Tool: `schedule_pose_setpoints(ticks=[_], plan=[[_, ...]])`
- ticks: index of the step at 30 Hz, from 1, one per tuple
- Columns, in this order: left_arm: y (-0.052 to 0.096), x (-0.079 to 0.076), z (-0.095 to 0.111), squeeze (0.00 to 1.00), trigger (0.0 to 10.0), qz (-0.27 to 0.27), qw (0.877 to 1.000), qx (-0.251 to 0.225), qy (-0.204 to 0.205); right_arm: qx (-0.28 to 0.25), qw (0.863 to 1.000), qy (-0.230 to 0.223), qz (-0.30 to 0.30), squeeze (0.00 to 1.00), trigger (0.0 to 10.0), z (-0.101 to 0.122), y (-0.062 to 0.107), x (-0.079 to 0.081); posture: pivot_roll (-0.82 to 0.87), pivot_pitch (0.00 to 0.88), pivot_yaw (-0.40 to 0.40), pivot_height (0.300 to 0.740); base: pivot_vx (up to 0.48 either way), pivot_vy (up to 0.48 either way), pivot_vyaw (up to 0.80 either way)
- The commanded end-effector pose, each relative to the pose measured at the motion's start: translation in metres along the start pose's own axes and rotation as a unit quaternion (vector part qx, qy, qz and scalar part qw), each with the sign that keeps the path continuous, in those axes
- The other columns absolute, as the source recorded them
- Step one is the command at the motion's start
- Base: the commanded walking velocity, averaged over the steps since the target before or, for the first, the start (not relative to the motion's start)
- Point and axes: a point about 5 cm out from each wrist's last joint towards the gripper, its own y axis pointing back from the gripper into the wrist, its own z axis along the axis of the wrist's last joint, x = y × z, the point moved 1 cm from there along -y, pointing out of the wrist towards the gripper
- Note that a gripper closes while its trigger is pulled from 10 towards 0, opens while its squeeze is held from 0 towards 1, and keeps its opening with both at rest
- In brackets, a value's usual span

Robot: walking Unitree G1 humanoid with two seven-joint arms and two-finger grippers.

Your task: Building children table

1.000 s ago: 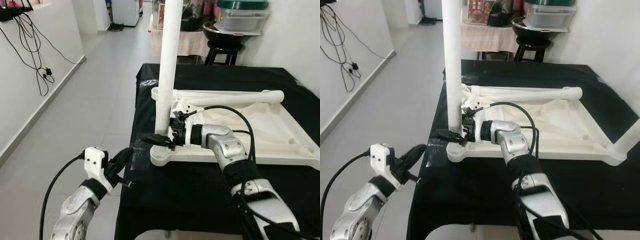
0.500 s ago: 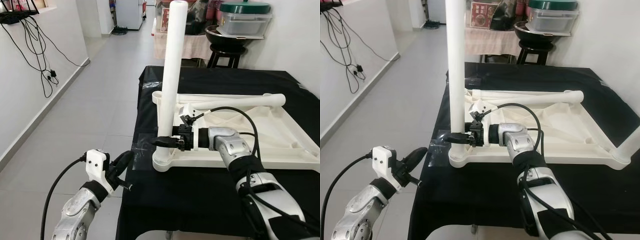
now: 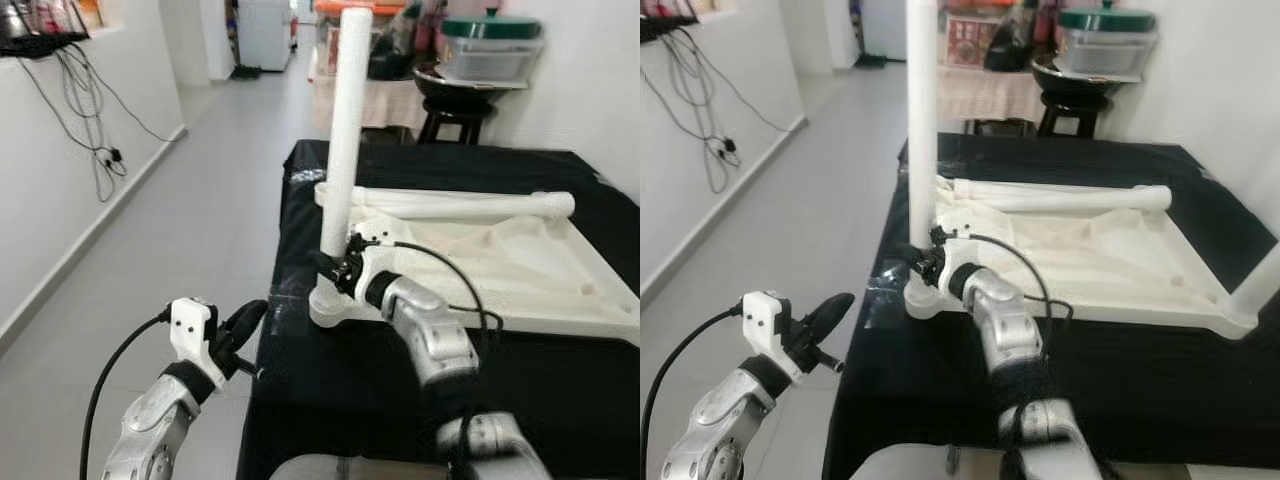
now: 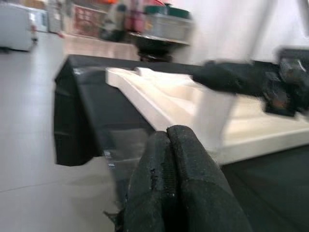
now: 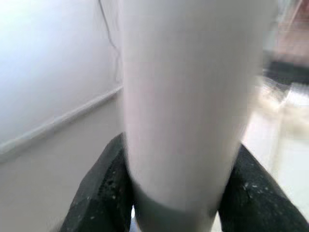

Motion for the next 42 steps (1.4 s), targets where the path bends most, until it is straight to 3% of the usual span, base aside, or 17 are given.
schedule_pose_setpoints(ticks=[1, 3, 8, 9, 10, 11, 12, 17, 18, 20, 21, 24, 29, 30, 32, 33, 42], plan=[[-0.002, 0.000, 0.001, 0.00, 10.0, -0.006, 1.000, 0.004, -0.001, 0.057, 0.997, 0.053, 0.020, 0.00, 0.0, -0.021, 0.003, 0.006, -0.02, 0.000, -0.030, 0.740, 0.000, 0.000, 0.00], [-0.004, 0.001, 0.000, 0.00, 10.0, -0.007, 1.000, 0.005, 0.000, 0.081, 0.996, 0.012, 0.033, 0.00, 0.0, -0.030, -0.003, 0.003, -0.01, 0.000, -0.044, 0.740, 0.000, 0.000, 0.00], [-0.002, 0.001, 0.001, 0.00, 10.0, 0.001, 1.000, 0.000, 0.001, 0.090, 0.995, -0.005, 0.047, 0.00, 0.0, -0.029, -0.001, 0.008, 0.00, 0.000, -0.051, 0.740, 0.000, 0.000, 0.00], [-0.002, 0.001, 0.001, 0.00, 10.0, 0.001, 1.000, 0.001, 0.002, 0.094, 0.993, -0.033, 0.059, 0.00, 10.0, -0.029, -0.002, 0.008, 0.00, 0.000, -0.043, 0.740, 0.000, 0.000, 0.00], [-0.002, 0.001, 0.001, 0.00, 10.0, 0.001, 1.000, 0.001, 0.002, 0.094, 0.993, -0.033, 0.059, 0.00, 10.0, -0.029, -0.002, 0.008, 0.00, 0.000, -0.043, 0.740, 0.000, 0.000, 0.00], [-0.002, 0.001, 0.001, 0.00, 10.0, 0.000, 1.000, 0.001, 0.002, 0.090, 0.992, -0.059, 0.068, 0.69, 10.0, -0.026, -0.002, 0.008, 0.00, 0.000, -0.042, 0.740, 0.000, 0.000, 0.00], [-0.003, 0.001, 0.001, 0.00, 10.0, -0.003, 1.000, 0.003, 0.001, 0.075, 0.990, -0.066, 0.100, 1.00, 10.0, -0.018, -0.003, 0.009, 0.01, 0.000, -0.038, 0.740, 0.000, 0.000, 0.00], [-0.005, 0.000, 0.000, 0.00, 10.0, -0.006, 1.000, 0.006, 0.000, 0.028, 0.979, -0.059, 0.195, 1.00, 10.0, 0.010, -0.006, -0.004, 0.01, 0.000, -0.043, 0.740, 0.000, 0.000, 0.00], [-0.005, 0.000, 0.000, 0.00, 10.0, -0.005, 1.000, 0.006, 0.000, 0.020, 0.973, -0.043, 0.225, 0.10, 10.0, 0.017, -0.007, -0.010, 0.02, 0.000, -0.048, 0.740, 0.000, 0.000, 0.00], [-0.005, 0.000, 0.000, 0.00, 10.0, -0.004, 1.000, 0.006, 0.000, 0.017, 0.969, -0.031, 0.243, 0.10, 10.0, 0.020, -0.008, -0.013, 0.02, 0.000, -0.048, 0.740, 0.000, 0.000, 0.00], [-0.005, -0.001, -0.001, 0.00, 10.0, -0.004, 1.000, 0.006, 0.000, 0.010, 0.962, -0.014, 0.272, 0.00, 10.0, 0.024, -0.008, -0.016, 0.03, 0.000, -0.051, 0.740, 0.000, 0.000, 0.00], [-0.004, -0.001, -0.001, 0.00, 10.0, -0.003, 1.000, 0.006, -0.001, 0.009, 0.947, -0.002, 0.322, 0.00, 10.0, 0.031, -0.012, -0.022, 0.04, 0.000, -0.055, 0.740, 0.000, 0.000, 0.00], [-0.003, -0.004, -0.001, 0.00, 10.0, -0.004, 1.000, 0.007, -0.001, 0.020, 0.944, -0.007, 0.330, 0.00, 10.0, 0.039, -0.021, -0.025, 0.06, 0.000, -0.060, 0.740, 0.000, 0.000, 0.00], [-0.003, -0.004, -0.001, 0.00, 10.0, -0.004, 1.000, 0.008, -0.001, 0.019, 0.942, -0.010, 0.336, 0.00, 2.0, 0.042, -0.023, -0.024, 0.06, 0.000, -0.061, 0.740, 0.000, 0.000, 0.00], [-0.003, -0.005, -0.001, 0.00, 10.0, -0.004, 1.000, 0.008, -0.001, 0.017, 0.938, -0.013, 0.345, 0.00, 2.0, 0.046, -0.025, -0.024, 0.06, 0.000, -0.062, 0.740, 0.000, 0.000, 0.00], [-0.002, -0.006, -0.001, 0.00, 10.0, -0.004, 1.000, 0.008, -0.001, 0.021, 0.936, -0.015, 0.352, 0.00, 0.0, 0.047, -0.025, -0.026, 0.06, 0.000, -0.067, 0.740, 0.000, 0.000, 0.00], [-0.001, -0.008, -0.001, 0.00, 10.0, -0.003, 1.000, 0.006, 0.002, 0.029, 0.933, -0.020, 0.358, 0.00, 0.0, 0.033, -0.016, -0.039, 0.06, 0.000, -0.070, 0.740, 0.000, 0.000, 0.00]])
